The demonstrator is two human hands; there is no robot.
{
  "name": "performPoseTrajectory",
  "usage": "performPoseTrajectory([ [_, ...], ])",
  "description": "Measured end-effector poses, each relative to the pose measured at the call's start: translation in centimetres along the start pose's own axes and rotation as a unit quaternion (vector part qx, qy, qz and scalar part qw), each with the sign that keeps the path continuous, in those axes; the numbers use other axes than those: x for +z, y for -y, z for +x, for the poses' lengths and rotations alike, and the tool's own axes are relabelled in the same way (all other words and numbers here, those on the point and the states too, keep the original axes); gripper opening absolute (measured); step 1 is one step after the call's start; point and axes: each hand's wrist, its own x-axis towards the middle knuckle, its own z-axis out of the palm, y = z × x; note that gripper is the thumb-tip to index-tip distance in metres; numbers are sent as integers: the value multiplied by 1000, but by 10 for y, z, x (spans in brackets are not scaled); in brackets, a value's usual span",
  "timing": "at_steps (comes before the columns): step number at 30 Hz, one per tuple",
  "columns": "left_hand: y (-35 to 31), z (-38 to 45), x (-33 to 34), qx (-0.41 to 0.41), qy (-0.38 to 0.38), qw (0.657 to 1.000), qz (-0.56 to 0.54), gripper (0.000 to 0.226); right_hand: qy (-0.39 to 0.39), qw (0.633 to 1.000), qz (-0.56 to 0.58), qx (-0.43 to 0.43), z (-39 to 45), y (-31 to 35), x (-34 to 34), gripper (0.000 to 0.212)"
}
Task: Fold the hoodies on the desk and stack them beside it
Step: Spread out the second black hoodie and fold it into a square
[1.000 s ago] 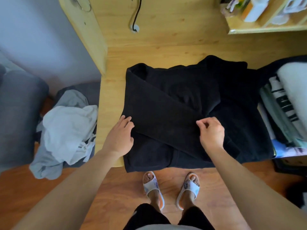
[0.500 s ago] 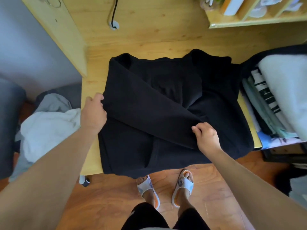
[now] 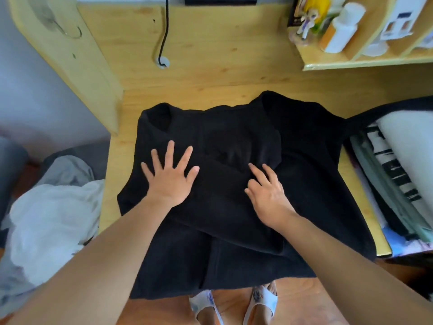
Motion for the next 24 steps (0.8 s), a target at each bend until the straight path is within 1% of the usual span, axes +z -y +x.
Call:
performPoseTrajectory([
  [3,28,20,1,-18,-48,998,22,63,-19,999,35,10,26,17,12,31],
  [6,49,59,-17,-36,-41,998,29,61,-22,998,55,5,71,32,15,28],
  [8,62,85,-31,-55,-24,998,26,61,-4,997,72,-1,103,36,7,28],
  [10,60,97,-44,-73,1,997,23,62,15,996,82,-2,123,39,-2,30],
  [11,55,92,-46,-73,-1,997,16,63,11,996,87,-2,125,40,-4,30],
  [12,48,79,-46,-63,-19,998,12,63,-5,996,86,-1,119,40,-3,29],
  [14,40,34,-32,-32,-101,994,8,63,-67,997,42,5,91,35,6,26],
  [15,42,4,-19,-34,-132,991,7,62,-92,996,17,10,71,31,10,26],
  [16,46,-26,-3,-46,-144,989,9,62,-108,994,4,19,52,24,13,27],
  [18,59,-77,25,-78,-116,990,31,64,-130,991,9,34,20,4,16,29],
  [19,66,-90,33,-80,-98,991,46,65,-142,989,16,38,8,-4,16,29],
  [21,73,-92,36,-57,-80,993,66,66,-153,987,21,54,-13,-9,16,29],
  [22,75,-88,34,-42,-77,994,72,66,-143,988,15,63,-21,-7,17,29],
  [24,79,-79,27,-18,-71,994,75,67,-95,992,15,87,-32,2,17,28],
])
